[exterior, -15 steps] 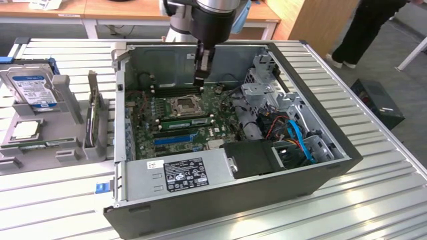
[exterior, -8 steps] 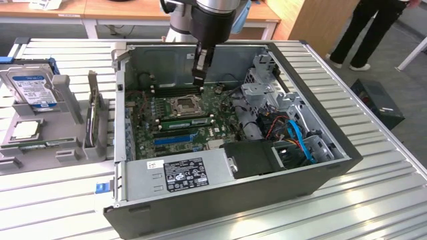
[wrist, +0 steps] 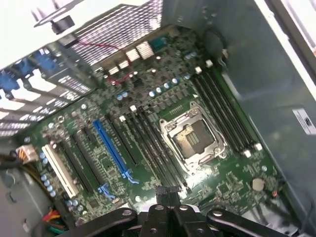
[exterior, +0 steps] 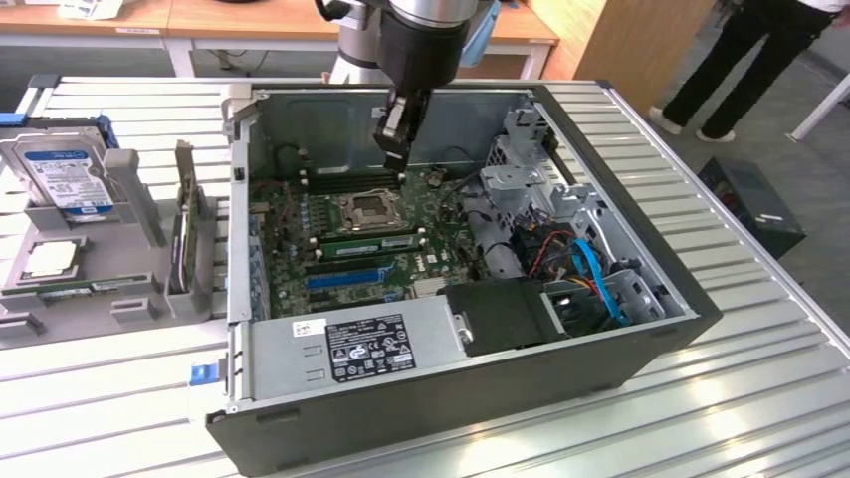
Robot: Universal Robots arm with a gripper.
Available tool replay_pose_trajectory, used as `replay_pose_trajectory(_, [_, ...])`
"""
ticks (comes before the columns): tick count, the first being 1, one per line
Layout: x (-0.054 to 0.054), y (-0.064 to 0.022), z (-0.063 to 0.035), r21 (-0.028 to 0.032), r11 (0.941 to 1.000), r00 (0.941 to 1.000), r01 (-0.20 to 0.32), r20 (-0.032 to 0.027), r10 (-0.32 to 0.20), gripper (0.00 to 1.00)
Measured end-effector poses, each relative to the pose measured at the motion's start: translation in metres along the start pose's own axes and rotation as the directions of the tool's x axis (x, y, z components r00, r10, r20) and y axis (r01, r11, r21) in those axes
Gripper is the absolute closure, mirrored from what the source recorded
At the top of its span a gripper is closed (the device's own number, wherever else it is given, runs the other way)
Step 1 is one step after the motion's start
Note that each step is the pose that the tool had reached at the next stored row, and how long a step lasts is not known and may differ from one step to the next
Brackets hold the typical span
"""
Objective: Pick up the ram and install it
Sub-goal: 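Press down the ram until it locks into place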
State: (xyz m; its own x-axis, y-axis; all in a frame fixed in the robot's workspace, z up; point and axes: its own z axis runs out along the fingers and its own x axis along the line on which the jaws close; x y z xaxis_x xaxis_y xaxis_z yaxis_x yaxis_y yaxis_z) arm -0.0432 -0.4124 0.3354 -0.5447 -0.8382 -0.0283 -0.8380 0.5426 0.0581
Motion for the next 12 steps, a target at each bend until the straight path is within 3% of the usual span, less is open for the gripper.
replay_pose_trajectory(6, [0.0000, 0.0000, 0.0007, 0.0027, 0.9941, 0.9940, -0.109, 0.0065, 0.109, 0.90])
replay_pose_trajectory(12, [0.0000, -0.0001, 0.0011, 0.0047, 0.9769, 0.9768, -0.214, 0.0131, 0.214, 0.90])
